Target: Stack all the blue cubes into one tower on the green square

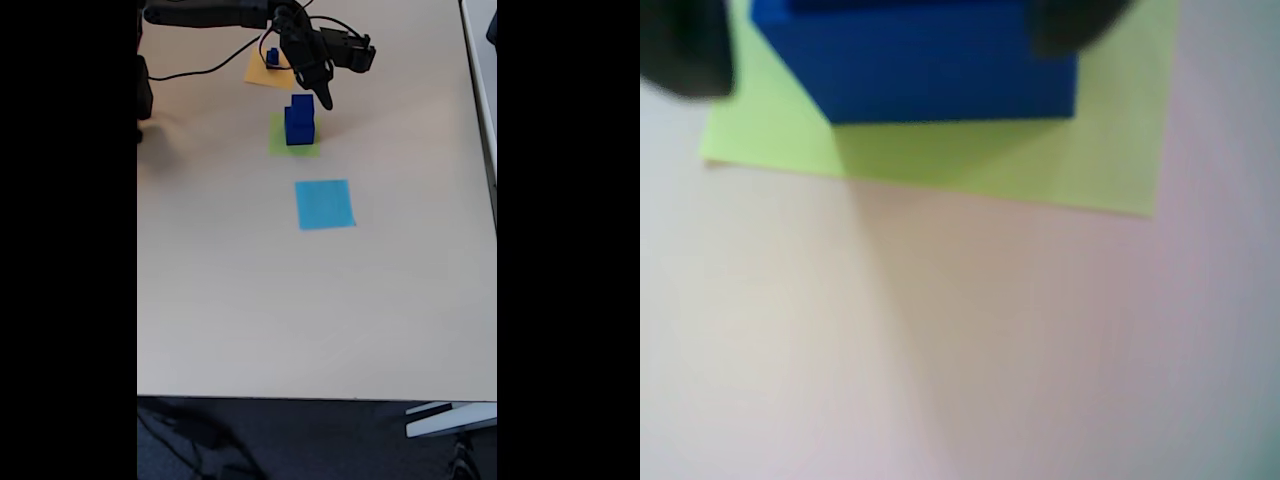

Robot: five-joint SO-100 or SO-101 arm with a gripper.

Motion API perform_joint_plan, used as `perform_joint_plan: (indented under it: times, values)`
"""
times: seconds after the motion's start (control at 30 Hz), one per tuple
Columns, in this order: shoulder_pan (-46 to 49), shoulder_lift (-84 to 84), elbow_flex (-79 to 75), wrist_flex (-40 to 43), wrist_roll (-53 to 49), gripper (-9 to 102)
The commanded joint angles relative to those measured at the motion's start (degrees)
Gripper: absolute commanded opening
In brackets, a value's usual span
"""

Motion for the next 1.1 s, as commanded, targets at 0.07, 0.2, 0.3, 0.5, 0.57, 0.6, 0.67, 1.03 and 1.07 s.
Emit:
perform_joint_plan:
  times: [0.07,0.2,0.3,0.5,0.57,0.6,0.67,1.03,1.07]
  values:
    - [-0.09,0.35,-3.87,0.62,-0.18,15]
    - [-0.18,0.26,-3.87,1.05,-0.62,15]
    - [-0.18,0.09,-3.96,1.85,-0.7,15]
    - [-0.09,-0.09,-4.04,2.72,-1.05,14]
    - [-0.09,-0.09,-4.13,2.99,-1.23,14]
    - [-0.09,-0.09,-4.22,3.16,-1.23,14]
    - [-0.09,-0.09,-4.22,3.52,-1.14,14]
    - [-0.26,-0.35,-4.75,5.27,-0.35,12]
    - [-0.26,-0.35,-4.83,5.36,-0.35,12]
